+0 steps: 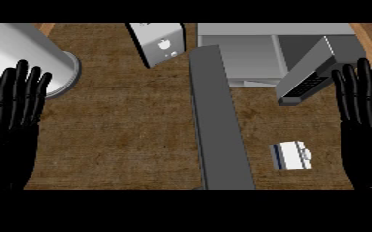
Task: Pick up the milk, place it into the microwave and close the microwave
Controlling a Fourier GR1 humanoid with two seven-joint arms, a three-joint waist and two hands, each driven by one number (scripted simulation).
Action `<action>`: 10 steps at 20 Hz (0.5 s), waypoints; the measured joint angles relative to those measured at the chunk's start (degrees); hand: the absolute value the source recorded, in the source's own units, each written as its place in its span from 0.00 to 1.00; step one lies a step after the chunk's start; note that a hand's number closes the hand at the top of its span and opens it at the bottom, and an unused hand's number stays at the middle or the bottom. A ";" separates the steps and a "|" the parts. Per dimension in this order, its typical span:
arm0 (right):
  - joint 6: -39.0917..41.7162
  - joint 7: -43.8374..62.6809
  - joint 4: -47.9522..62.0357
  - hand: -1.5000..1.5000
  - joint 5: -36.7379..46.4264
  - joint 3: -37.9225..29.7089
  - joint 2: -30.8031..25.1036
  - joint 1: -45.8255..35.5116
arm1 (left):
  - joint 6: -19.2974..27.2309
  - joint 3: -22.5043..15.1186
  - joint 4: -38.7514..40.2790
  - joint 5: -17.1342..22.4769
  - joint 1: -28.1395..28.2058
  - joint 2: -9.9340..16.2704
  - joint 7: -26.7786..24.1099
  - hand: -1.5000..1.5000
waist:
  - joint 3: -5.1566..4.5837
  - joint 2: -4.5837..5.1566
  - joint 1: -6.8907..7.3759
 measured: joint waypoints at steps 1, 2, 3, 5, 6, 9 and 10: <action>-0.11 0.83 -0.71 0.00 0.25 0.10 -0.05 0.23 | 0.23 -0.56 0.43 -0.55 0.00 -0.51 0.08 0.00 | -0.04 -0.37 0.01; 0.36 0.76 -1.72 0.00 -0.03 0.05 -0.18 2.04 | 0.29 -0.57 1.87 -0.87 -0.22 -0.84 -0.89 0.00 | -0.10 -0.67 -0.06; 0.91 -0.59 -2.16 0.00 -0.12 -0.26 -0.29 4.24 | 0.34 -0.56 2.50 -0.97 -0.14 -1.14 -1.28 0.00 | -0.14 -0.92 -0.10; 1.71 -0.50 -5.85 0.00 -0.14 -0.20 -0.57 9.02 | 1.21 -1.63 3.28 -1.93 0.25 -2.51 -1.76 0.00 | -0.17 -1.28 -0.32; 2.54 -1.14 -8.02 0.00 -0.58 -0.36 -0.79 12.50 | 1.91 -2.17 3.30 -2.63 0.03 -3.13 -1.38 0.00 | -0.18 -1.44 -0.60; 4.35 1.12 -10.42 0.00 -2.82 0.46 -0.94 17.76 | 5.42 -3.79 3.76 2.45 2.40 -5.74 -0.95 0.00 | -0.25 -1.73 -0.75; 5.28 0.66 -10.63 0.00 -3.70 0.15 -1.19 19.66 | 6.86 -5.43 3.95 3.23 3.54 -6.28 -1.49 0.00 | -0.25 -1.78 -0.76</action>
